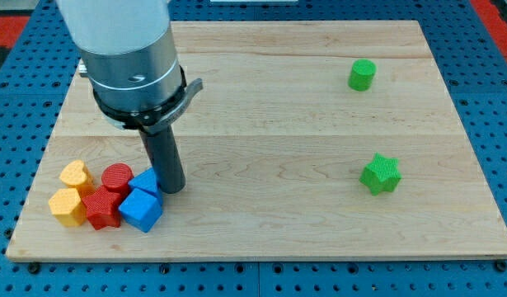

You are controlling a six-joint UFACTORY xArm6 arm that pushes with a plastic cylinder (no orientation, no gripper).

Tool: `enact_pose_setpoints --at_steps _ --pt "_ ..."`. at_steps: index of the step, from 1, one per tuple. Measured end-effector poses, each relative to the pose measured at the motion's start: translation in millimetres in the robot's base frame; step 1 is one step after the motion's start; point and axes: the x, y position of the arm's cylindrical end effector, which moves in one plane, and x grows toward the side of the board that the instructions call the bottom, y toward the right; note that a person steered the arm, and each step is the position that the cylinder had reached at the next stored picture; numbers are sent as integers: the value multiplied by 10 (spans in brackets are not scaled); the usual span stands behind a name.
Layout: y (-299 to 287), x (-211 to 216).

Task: Push the green star to the center

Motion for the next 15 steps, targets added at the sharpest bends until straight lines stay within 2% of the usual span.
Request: enact_pose_setpoints --at_steps 3,5,6,7,8,10,11,12,13,14,15 --pt "2 -1" --pt "1601 105" --pt "2133 517" --pt "2816 588" --pt "3022 150" --pt "2381 -1037" --pt "1991 -1475" --pt "2390 -1335" --pt "3002 -842" --pt "2996 -362" --pt "2548 -602"
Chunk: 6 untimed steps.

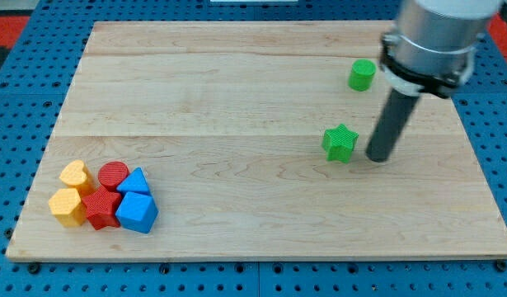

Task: Push the green star to the center

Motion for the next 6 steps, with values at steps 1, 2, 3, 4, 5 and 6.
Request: enact_pose_setpoints --at_steps 1,2,3,4,5,6 --pt "-331 -678" --pt "-656 -1119" --pt "-13 -951" --pt "778 -454" --pt "1042 87" --pt "308 124"
